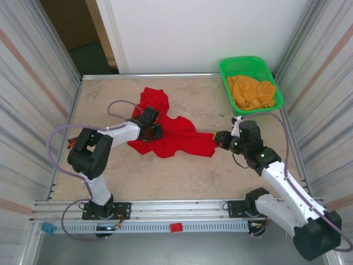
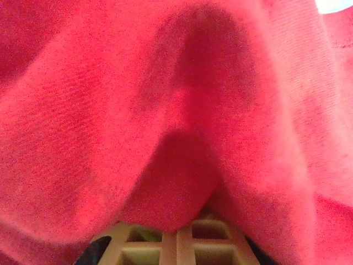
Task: Fold the inside-out t-shirt
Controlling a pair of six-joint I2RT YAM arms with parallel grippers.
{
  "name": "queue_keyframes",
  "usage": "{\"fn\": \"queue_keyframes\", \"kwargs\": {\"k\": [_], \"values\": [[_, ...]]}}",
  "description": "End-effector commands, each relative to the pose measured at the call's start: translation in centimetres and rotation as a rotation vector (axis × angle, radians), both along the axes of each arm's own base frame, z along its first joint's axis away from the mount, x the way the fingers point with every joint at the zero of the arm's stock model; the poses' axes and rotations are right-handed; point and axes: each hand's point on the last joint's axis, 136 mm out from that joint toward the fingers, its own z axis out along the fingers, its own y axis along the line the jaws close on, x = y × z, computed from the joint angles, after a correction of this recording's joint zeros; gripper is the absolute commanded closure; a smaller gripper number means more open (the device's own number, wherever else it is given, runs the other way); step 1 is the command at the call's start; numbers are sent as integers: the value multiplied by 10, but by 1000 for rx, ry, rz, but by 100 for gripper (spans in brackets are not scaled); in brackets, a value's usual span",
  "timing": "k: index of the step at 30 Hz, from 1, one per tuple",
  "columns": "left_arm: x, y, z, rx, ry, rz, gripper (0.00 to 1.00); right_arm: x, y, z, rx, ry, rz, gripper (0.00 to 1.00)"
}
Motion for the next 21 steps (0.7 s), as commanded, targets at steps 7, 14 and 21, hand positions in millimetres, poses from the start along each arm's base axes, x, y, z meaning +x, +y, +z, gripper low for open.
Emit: {"fn": "queue_keyframes", "kwargs": {"k": [7,14,21], "values": [[-2,7,-4,28,29,-3,100,-8,-22,-57,-119,129,-103,39],[-2,7,-2,27,26,-7,100,10,2,-89,-131,204,-11,37],[-6,3,3,4,28,-17,100,42,57,-92,-124,205,113,34]]}}
